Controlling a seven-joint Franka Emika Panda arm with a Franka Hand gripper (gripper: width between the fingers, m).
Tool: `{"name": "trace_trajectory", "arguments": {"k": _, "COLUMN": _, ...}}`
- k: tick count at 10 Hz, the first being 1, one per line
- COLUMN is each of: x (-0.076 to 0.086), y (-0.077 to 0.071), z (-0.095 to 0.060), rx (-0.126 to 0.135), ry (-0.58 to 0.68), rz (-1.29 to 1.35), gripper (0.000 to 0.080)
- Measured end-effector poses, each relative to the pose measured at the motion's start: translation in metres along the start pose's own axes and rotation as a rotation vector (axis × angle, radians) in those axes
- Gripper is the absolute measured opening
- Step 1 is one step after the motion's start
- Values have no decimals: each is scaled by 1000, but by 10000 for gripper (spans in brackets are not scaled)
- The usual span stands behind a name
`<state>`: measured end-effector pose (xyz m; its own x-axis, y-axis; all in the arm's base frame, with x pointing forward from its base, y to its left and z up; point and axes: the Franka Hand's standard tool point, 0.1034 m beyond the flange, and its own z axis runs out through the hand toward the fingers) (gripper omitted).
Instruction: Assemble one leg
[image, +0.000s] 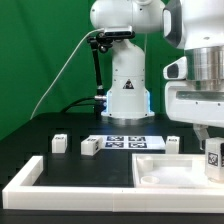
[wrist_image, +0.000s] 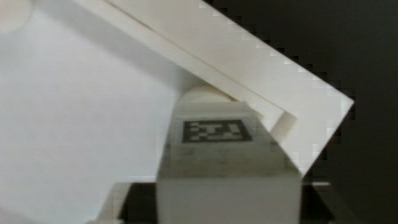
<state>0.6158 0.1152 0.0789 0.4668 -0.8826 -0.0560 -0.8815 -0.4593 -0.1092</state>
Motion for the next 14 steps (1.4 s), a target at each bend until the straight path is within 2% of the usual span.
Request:
{"name": "trace_trajectory", "arguments": {"k": 3, "x": 0, "y": 0, "z": 0, "rx": 6, "ry": -12, "rz": 33, "gripper": 292}}
{"name": "trace_trajectory", "arguments": {"k": 4, "x": -1, "y": 0, "z": 0, "rx": 6, "ry": -12, "rz": -56, "gripper": 451}}
{"name": "trace_trajectory", "arguments": {"k": 5, "x": -2, "y": -1, "z": 0, "rx": 6, "ry": -12, "rz": -128, "gripper": 451}}
{"name": "trace_trajectory", "arguments": {"k": 6, "x": -1, "y": -3, "z": -1, "rx": 6, "ry": -7, "rz": -265, "gripper": 593}}
{"name": "trace_trajectory", "arguments": {"k": 7, "x": -4, "y": -4, "z": -1, "rx": 5, "ry": -6, "rz": -415, "gripper": 639}}
{"name": "trace_trajectory", "arguments": {"k": 9, "x": -7, "y": -7, "z": -1, "rx": 17, "ry": 8, "rz": -636, "gripper": 647}}
{"name": "trace_trajectory", "arguments": {"k": 11, "x": -10, "y": -10, "z": -2, "rx": 12, "ry": 19, "rz": -900, "gripper": 648}}
{"name": "trace_trajectory", "arguments": {"k": 14, "x": -6, "y": -8, "z": 2, "rx": 11, "ry": 39, "rz": -1163, "gripper": 648}}
